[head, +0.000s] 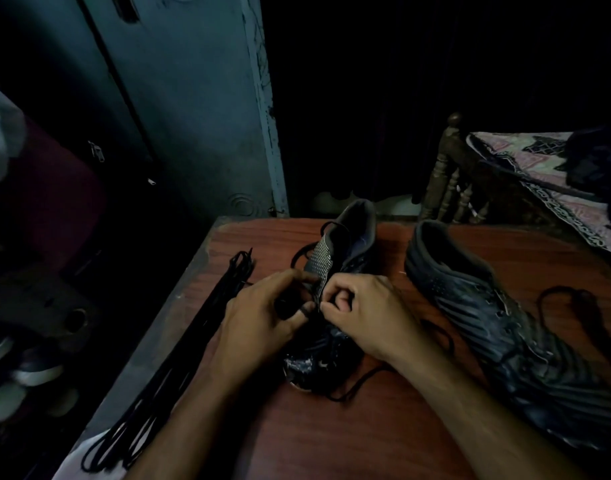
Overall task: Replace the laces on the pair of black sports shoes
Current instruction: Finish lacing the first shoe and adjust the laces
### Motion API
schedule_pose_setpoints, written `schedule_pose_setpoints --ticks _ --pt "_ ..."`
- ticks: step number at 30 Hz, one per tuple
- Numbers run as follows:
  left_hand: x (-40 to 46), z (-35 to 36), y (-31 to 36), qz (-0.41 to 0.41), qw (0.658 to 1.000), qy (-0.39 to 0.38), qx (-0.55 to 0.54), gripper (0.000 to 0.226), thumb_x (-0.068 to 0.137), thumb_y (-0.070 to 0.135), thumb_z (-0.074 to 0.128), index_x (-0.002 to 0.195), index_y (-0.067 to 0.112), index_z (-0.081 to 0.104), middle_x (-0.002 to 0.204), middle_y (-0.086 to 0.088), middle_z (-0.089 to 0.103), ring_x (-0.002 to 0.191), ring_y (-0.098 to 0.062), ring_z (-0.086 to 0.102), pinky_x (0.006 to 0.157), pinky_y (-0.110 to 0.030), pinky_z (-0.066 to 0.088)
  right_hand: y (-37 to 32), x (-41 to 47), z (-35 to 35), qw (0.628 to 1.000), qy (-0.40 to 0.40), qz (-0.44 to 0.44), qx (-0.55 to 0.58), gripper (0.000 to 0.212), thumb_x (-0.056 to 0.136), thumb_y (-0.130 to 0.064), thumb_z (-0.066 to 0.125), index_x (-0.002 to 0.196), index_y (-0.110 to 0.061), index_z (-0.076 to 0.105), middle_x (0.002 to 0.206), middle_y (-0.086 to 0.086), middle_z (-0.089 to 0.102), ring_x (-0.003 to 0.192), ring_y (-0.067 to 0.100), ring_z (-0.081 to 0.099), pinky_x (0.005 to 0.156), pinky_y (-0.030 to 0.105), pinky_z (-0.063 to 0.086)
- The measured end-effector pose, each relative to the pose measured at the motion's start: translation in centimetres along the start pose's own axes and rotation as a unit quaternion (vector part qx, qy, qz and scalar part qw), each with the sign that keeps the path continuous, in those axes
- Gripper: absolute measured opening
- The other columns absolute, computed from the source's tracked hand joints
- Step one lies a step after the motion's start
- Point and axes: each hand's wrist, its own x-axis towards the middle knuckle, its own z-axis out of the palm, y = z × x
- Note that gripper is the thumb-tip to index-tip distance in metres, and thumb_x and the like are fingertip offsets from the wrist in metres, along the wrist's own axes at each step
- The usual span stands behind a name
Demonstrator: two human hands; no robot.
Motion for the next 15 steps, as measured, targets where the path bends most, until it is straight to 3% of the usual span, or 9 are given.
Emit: schedule_pose_setpoints --ticks 4,7,11,13,15 --pt "0.0 -0.2 -0.2 0.006 1.0 -0.007 -0.022 0.05 0.08 0.017 0.077 0.119 0.046 0.067 0.105 0.026 0.068 0.101 0.005 0.066 0.087 -0.032 0.057 0.0 0.0 -0.5 0.998 -0.006 -0.002 0.067 0.015 0.078 -0.012 0.073 0.071 -0.016 0.061 0.059 0.005 0.058 0.045 0.012 0.048 0.048 0.023 0.037" --pt "0.0 -0.3 -0.3 -0.008 0.999 -0.022 -0.038 0.064 0.077 0.005 0.072 0.125 0.047 0.063 0.115 0.024 0.065 0.105 0.002 0.065 0.091 -0.034 0.056 0.1 0.0 -1.4 0.991 -0.031 0.018 0.129 0.013 0.078 -0.005 0.072 0.073 -0.008 0.06 0.054 -0.008 0.051 0.041 0.002 0.042 0.046 0.011 0.029" --pt "-0.1 -0.2 -0.2 -0.018 0.998 -0.024 -0.055 0.068 0.08 0.004 0.069 0.129 0.048 0.055 0.123 0.022 0.06 0.104 -0.002 0.065 0.093 -0.033 0.055 0.2 0.0 -2.9 0.99 0.009 0.008 0.138 0.019 0.073 -0.021 0.072 0.068 -0.015 0.054 0.062 -0.007 0.061 0.048 0.002 0.045 0.051 0.016 0.034" --pt "-0.2 -0.2 -0.2 -0.025 0.998 -0.018 -0.06 0.066 0.081 0.004 0.068 0.125 0.051 0.053 0.123 0.022 0.059 0.104 0.0 0.065 0.09 -0.028 0.053 0.2 0.4 -3.3 0.97 0.046 0.012 0.236 0.017 0.073 -0.017 0.065 0.067 -0.012 0.05 0.081 0.002 0.072 0.055 0.006 0.05 0.054 0.019 0.04" --pt "-0.2 -0.1 -0.2 -0.028 0.998 -0.014 -0.054 0.064 0.084 0.006 0.066 0.124 0.053 0.051 0.123 0.024 0.058 0.106 0.003 0.063 0.086 -0.022 0.049 0.3 0.8 -3.8 0.925 0.072 0.016 0.374 0.013 0.077 -0.011 0.057 0.071 -0.01 0.047 0.092 0.013 0.074 0.066 0.018 0.061 0.06 0.026 0.048"
